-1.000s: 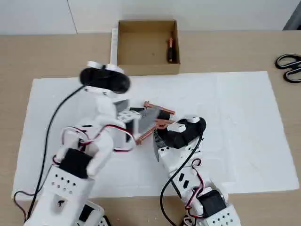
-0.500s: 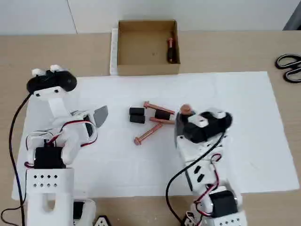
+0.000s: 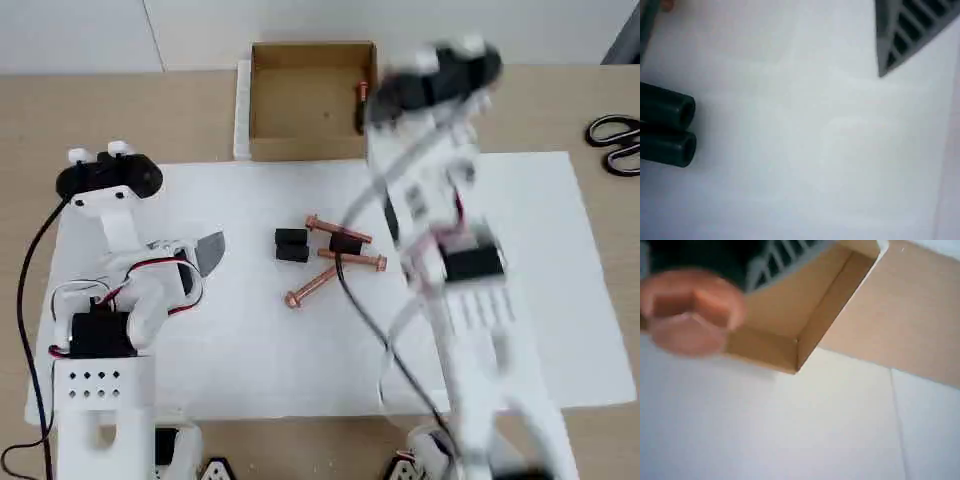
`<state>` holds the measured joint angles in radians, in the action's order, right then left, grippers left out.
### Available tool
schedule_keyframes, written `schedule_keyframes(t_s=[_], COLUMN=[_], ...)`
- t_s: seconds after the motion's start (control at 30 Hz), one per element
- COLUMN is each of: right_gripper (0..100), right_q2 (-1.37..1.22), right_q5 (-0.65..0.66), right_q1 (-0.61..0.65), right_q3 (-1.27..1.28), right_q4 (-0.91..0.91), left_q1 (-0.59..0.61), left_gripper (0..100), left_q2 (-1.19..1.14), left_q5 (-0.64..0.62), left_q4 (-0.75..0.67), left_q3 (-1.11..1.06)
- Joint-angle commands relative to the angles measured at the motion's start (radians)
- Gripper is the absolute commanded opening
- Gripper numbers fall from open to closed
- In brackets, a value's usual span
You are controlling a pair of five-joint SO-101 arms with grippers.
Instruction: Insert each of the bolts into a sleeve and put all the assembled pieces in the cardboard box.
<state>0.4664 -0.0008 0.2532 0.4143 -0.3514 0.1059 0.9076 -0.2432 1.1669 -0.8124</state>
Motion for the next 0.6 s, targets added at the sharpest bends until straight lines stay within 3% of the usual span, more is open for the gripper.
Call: schedule_keyframes(t_s=[0.0,0.27,0.57], right_gripper=[0.3,0.3,0.4], right_q2=[-0.377,-0.97,-1.277], right_q5=[0.008,0.009,0.014], right_q1=[-0.005,0.018,0.042], right_q3=[-0.33,-0.812,-1.034], right_q4=[0.117,0.236,0.236], left_q1=[0.002,0.003,0.003], left_gripper=[29,29,29], left_q2=[0.025,0.025,0.025], left_q5=[0.012,0.012,0.012], left_q4=[-0.002,-0.002,-0.002], left_q3=[-0.002,-0.048,-0.048])
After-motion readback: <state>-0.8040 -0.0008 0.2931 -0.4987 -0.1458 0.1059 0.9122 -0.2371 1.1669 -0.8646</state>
